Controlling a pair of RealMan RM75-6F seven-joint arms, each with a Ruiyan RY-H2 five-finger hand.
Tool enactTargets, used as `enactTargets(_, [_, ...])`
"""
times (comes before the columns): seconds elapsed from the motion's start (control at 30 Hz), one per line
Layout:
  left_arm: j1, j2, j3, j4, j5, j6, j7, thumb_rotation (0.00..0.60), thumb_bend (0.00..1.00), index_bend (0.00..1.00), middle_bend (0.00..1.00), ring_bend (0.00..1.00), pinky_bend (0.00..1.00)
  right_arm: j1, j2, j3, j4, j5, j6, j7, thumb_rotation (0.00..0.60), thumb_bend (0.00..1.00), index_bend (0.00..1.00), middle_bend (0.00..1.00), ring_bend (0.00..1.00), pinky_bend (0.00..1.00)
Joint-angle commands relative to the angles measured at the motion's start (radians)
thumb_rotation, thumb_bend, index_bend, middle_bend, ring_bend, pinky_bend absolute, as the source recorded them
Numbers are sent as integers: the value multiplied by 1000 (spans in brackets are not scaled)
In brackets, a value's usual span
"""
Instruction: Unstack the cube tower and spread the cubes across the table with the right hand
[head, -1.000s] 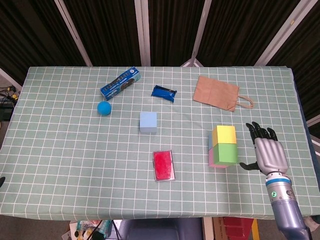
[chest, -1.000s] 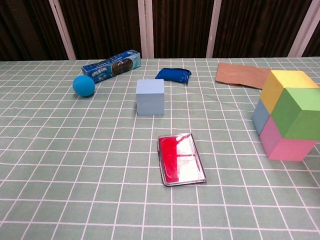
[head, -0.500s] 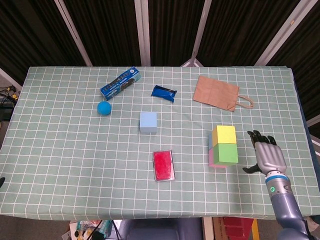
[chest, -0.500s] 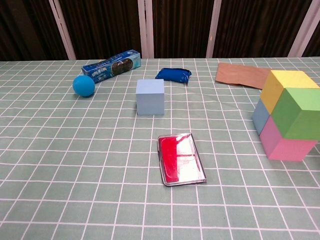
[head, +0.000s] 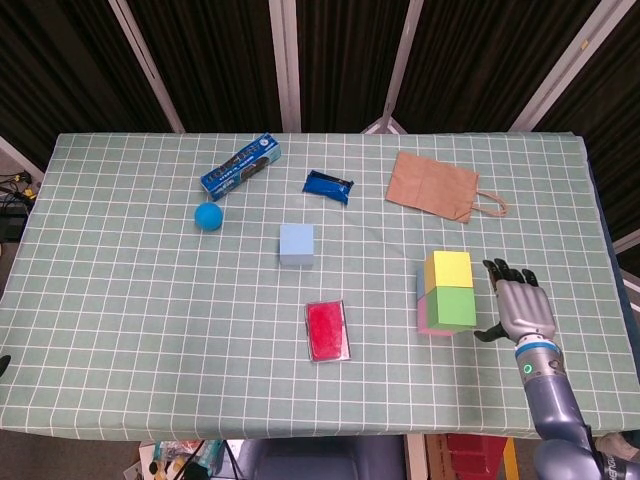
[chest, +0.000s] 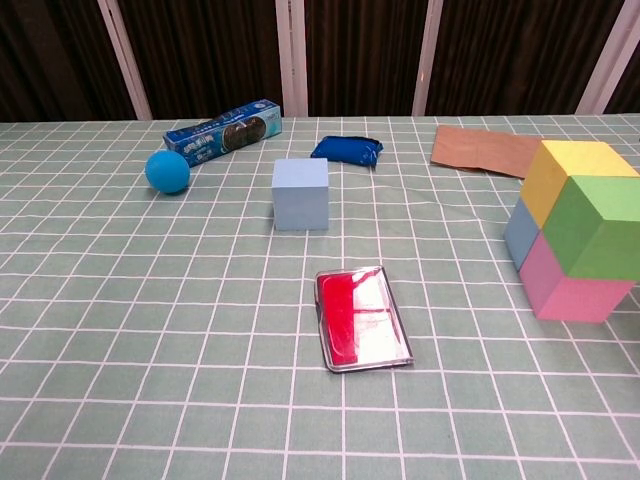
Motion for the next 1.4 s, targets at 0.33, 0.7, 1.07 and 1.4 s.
enactTargets(0.33, [0, 3, -3, -2, -5, -2, -6, 600, 322, 98, 0, 0, 9, 38, -44, -6, -11, 3, 17, -22, 600, 129, 0, 56, 144, 0])
enactTargets(0.7, [1, 7, -4, -3, -7, -2, -19, 600, 322, 98, 0, 0, 9, 82, -105, 2, -29, 19, 44, -47, 600, 130, 0, 56, 169, 0])
enactTargets(1.07, [-1, 12, -6, 0, -14, -9, -30, 600, 322, 98, 0, 0, 9, 120, -185, 12, -10, 12, 97, -70, 600, 129, 0, 56, 252, 0])
enactTargets(1.4, [0, 14, -8, -1, -16, -8, -36, 600, 322, 98, 0, 0, 9, 125, -229, 14, 18, 4, 134, -73, 600, 129, 0, 77, 535, 47])
